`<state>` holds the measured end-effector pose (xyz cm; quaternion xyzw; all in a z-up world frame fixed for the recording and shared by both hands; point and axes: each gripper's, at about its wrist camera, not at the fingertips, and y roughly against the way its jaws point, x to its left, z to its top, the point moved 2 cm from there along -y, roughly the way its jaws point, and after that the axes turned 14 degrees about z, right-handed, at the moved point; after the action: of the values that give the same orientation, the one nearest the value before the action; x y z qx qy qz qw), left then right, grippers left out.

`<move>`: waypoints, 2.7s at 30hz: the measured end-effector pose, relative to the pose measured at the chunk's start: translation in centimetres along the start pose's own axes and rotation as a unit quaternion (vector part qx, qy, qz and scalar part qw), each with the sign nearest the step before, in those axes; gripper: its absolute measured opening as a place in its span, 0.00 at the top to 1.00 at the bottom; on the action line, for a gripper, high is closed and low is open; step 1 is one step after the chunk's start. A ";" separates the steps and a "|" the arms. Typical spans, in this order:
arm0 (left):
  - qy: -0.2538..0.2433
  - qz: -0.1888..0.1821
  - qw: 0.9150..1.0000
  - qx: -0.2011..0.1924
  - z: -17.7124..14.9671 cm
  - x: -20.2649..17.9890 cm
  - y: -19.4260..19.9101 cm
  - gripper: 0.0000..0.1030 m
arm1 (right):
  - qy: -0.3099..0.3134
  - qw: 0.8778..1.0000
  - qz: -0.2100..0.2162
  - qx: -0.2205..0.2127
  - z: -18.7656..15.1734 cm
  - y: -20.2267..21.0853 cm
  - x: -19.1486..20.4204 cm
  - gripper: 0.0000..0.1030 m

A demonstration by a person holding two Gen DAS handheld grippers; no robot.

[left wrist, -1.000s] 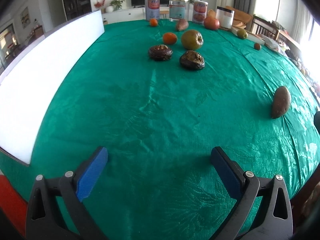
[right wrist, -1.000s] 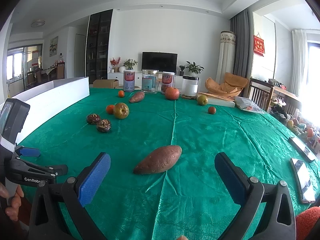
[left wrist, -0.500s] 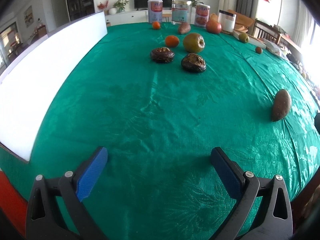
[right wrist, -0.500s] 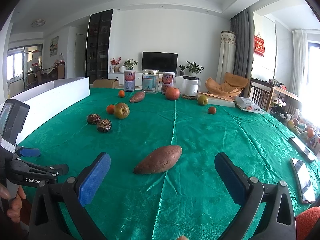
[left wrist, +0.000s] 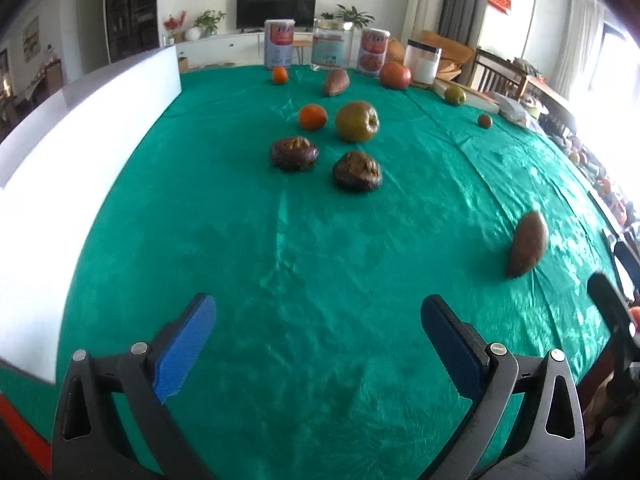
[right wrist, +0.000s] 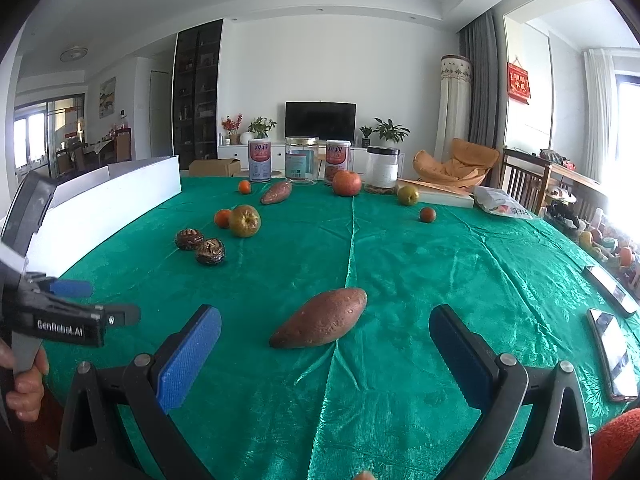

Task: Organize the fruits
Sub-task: 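Reach the left tool to the brown round fruit and close on it, then carry the brown fruit to the box with the left tool while the right tool grasps the sweet potato, then open both tools over the box, dropping the brown fruit and sweet potato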

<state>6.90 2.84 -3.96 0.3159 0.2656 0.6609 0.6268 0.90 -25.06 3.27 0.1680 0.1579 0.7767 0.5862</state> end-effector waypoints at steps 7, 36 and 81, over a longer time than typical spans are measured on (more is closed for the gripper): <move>0.027 -0.050 0.997 0.060 10.1 1.4 -5.5 0.01 | -0.017 1.000 0.007 0.003 0.0 -0.1 -0.6 0.00; -0.028 -0.022 0.994 0.102 5.5 3.9 -2.9 0.54 | -0.284 0.905 0.122 0.291 2.2 -10.6 -7.5 0.32; 0.192 0.142 0.968 0.080 4.8 31.8 2.4 0.34 | -0.025 0.864 0.396 0.310 17.6 -23.4 34.0 0.47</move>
<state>8.46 34.10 3.69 0.2665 0.3854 0.7683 0.4360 20.13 14.76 11.27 0.4088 0.2958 0.8500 0.1513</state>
